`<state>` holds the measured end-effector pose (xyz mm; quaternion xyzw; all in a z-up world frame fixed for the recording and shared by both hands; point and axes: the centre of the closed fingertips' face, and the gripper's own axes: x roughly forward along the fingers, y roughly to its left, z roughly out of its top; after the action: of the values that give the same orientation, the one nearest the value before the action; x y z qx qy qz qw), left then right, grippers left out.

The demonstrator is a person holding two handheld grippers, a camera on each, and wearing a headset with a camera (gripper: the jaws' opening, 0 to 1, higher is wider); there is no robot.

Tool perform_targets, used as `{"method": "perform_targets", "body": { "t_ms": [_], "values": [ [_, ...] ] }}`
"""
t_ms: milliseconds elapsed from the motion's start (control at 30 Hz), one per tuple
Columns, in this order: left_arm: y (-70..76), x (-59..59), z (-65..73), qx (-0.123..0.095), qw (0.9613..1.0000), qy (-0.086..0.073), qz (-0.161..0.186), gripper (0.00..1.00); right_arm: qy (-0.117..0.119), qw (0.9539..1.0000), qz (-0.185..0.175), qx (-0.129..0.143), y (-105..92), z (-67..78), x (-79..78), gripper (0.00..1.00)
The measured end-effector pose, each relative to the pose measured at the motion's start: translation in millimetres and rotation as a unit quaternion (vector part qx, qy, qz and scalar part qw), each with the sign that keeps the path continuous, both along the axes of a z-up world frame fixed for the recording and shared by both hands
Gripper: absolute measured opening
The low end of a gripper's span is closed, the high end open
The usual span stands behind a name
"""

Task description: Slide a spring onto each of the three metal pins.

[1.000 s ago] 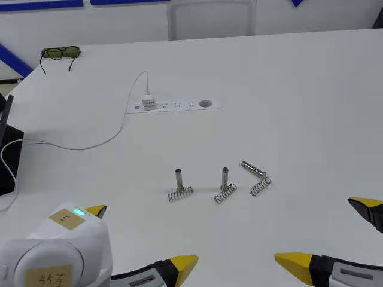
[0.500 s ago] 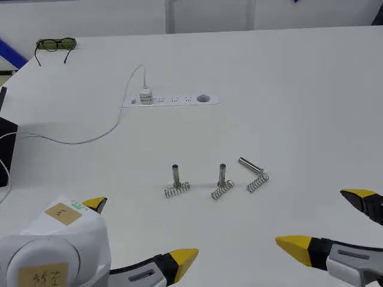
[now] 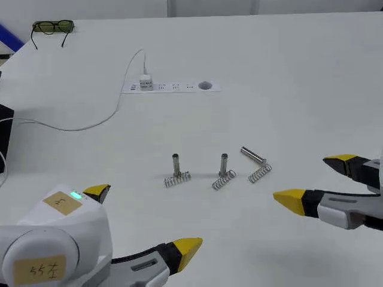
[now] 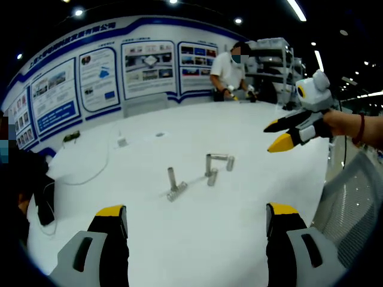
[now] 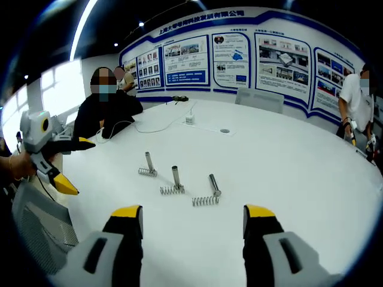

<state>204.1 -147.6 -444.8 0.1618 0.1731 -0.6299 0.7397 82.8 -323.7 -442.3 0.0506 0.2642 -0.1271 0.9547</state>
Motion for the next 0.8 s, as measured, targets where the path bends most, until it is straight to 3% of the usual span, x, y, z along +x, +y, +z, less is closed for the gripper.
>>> {"method": "perform_targets", "body": {
  "t_ms": [333,800],
  "values": [
    [-4.3,-0.5,-2.7,0.002,1.0,0.004,-0.003,0.97,0.008,0.9996,0.017,-0.022,-20.9,-0.1,32.9,0.55],
    [-10.3,1.2,-4.0,-0.008,0.9999,0.013,-0.004,0.97,0.022,0.999,0.033,-0.019,-44.6,-21.6,77.2,0.36]
  ]
}}
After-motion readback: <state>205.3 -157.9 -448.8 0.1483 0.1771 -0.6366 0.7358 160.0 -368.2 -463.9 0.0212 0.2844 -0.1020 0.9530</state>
